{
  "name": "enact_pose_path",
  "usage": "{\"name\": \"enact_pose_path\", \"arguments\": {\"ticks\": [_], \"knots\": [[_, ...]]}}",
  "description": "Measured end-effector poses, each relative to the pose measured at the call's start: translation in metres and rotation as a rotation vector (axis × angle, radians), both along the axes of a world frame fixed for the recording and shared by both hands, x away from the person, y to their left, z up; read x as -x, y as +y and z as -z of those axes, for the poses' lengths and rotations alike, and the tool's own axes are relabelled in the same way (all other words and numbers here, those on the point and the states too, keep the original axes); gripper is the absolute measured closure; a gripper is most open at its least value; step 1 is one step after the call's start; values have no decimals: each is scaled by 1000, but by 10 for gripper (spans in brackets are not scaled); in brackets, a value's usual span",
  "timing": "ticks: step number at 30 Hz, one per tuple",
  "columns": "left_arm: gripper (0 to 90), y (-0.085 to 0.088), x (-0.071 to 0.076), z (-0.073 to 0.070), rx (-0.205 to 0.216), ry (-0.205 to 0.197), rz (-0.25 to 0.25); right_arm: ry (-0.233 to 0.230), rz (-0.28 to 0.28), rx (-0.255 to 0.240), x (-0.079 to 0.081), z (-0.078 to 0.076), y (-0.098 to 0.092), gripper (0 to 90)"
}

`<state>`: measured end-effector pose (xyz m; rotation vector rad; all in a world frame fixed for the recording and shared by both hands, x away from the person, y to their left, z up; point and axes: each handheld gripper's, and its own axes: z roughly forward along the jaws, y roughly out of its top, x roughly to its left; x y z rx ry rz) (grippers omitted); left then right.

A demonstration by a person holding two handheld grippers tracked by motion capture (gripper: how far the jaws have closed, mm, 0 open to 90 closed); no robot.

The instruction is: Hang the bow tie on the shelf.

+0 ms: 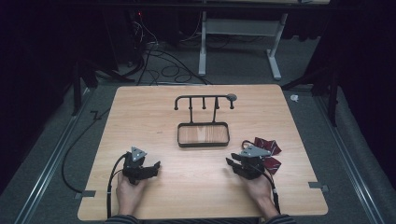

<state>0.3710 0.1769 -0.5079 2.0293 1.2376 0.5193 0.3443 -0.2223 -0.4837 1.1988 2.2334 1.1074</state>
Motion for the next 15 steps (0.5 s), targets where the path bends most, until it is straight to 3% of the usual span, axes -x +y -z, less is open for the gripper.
{"name": "enact_pose_path", "arguments": {"ticks": [9,15], "knots": [[203,0,0,0,0,0,-1,-5,17,-12,6,-8,-17,699],[203,0,0,0,1,-1,-1,-45,56,-25,11,-28,-39,705]]}}
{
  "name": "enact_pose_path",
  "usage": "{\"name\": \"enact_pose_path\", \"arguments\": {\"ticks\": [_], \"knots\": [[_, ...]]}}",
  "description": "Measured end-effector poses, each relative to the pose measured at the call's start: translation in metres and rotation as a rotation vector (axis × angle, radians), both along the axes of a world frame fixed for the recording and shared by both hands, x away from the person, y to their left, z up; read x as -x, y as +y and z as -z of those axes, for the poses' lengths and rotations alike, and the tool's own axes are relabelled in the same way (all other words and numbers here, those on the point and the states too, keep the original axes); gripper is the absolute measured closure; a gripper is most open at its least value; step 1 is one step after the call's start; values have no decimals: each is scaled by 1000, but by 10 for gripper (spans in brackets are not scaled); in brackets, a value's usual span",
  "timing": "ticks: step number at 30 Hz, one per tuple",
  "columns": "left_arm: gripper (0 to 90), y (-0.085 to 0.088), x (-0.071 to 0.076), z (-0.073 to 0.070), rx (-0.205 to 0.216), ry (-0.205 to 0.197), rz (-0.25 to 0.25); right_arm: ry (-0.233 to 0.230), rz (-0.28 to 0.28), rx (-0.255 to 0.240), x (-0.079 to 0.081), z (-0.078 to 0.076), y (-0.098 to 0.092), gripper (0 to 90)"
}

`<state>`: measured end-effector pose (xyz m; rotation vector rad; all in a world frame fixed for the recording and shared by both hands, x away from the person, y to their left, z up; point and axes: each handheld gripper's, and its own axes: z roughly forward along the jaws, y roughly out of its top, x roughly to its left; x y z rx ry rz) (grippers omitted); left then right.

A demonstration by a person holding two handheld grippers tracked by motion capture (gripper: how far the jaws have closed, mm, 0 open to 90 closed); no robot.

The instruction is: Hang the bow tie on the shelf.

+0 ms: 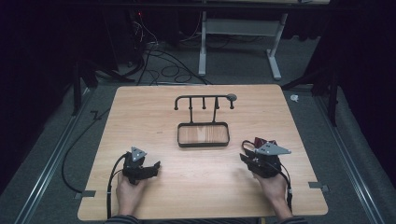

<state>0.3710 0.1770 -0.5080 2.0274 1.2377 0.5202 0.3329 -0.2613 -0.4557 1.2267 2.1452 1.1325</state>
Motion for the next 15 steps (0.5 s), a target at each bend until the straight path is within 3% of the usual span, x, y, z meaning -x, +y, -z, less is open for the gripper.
{"name": "enact_pose_path", "arguments": {"ticks": [11,15], "knots": [[204,0,-1,0,1,0,-3,-1,28,17,-13,-13,-22,729],[205,0,-1,0,0,0,-3,19,18,39,-28,-15,-24,735]]}}
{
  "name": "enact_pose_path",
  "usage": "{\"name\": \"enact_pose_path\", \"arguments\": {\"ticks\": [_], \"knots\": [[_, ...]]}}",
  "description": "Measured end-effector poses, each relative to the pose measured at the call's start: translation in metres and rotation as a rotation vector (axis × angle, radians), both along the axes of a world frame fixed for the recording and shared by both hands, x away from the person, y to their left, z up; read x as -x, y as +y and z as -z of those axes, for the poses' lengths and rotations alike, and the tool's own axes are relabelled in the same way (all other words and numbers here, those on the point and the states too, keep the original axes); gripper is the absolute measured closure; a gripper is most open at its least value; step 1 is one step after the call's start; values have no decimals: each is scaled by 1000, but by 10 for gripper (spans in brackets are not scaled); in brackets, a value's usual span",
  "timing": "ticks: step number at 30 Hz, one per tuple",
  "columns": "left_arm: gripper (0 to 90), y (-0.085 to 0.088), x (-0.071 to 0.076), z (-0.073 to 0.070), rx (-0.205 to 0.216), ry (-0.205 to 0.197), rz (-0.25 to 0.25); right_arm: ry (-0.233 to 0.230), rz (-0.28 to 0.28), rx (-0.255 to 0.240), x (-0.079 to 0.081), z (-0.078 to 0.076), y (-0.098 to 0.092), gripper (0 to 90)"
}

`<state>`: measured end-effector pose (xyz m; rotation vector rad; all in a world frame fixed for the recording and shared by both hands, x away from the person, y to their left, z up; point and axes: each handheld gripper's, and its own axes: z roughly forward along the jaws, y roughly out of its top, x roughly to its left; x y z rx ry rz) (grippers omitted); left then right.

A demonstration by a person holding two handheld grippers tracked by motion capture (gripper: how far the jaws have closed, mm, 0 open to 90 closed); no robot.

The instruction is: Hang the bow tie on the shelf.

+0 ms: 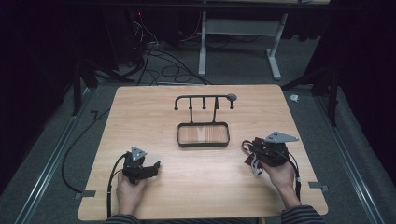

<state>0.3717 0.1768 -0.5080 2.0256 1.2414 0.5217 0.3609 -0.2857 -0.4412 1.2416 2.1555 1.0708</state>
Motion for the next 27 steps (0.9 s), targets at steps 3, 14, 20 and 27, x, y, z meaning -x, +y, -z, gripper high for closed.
{"name": "enact_pose_path", "arguments": {"ticks": [3,14,20,27], "knots": [[205,0,0,0,0,0,0,11,-5,18,-7,1,0,738],[205,0,0,0,-1,0,0,69,-10,71,-44,7,-1,736],[205,0,0,0,-1,0,0,122,-22,110,-64,18,1,740],[205,0,0,0,-1,-1,-1,158,-26,113,-71,26,-1,745]]}}
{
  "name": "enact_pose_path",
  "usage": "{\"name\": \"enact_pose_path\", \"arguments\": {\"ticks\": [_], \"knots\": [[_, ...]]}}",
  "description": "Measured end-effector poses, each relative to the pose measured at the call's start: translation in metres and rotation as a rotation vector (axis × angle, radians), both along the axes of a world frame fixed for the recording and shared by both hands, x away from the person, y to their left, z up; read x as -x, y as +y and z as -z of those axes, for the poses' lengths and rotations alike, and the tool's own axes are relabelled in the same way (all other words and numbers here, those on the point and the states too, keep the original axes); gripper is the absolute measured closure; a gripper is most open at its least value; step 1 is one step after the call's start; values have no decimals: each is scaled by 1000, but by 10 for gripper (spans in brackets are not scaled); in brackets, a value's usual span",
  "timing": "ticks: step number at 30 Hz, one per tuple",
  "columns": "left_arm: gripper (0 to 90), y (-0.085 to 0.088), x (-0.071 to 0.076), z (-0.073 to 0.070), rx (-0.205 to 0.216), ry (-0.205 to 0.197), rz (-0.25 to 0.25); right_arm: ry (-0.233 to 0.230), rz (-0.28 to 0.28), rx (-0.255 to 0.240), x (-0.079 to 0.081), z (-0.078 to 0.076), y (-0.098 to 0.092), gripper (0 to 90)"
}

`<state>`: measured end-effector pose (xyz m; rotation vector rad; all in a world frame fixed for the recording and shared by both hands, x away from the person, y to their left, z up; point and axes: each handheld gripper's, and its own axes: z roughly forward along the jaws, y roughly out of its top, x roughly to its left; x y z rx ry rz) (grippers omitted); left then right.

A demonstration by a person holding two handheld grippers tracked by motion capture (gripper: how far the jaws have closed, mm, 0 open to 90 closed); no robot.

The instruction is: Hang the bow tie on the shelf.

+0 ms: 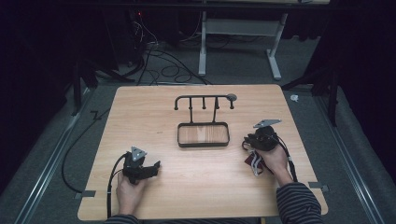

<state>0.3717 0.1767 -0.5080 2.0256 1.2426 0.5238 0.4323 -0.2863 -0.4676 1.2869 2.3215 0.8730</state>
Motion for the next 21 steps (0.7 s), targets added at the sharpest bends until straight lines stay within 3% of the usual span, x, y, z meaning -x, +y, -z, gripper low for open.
{"name": "enact_pose_path", "arguments": {"ticks": [9,12,16,21], "knots": [[205,0,0,0,0,-1,-1,44,4,-6,-7,11,0,765],[205,0,0,0,0,0,0,53,-3,1,-9,14,2,797],[205,0,0,0,0,0,0,71,-5,-29,-12,19,1,890],[205,0,0,0,2,1,0,62,-15,-14,-11,18,1,900]]}}
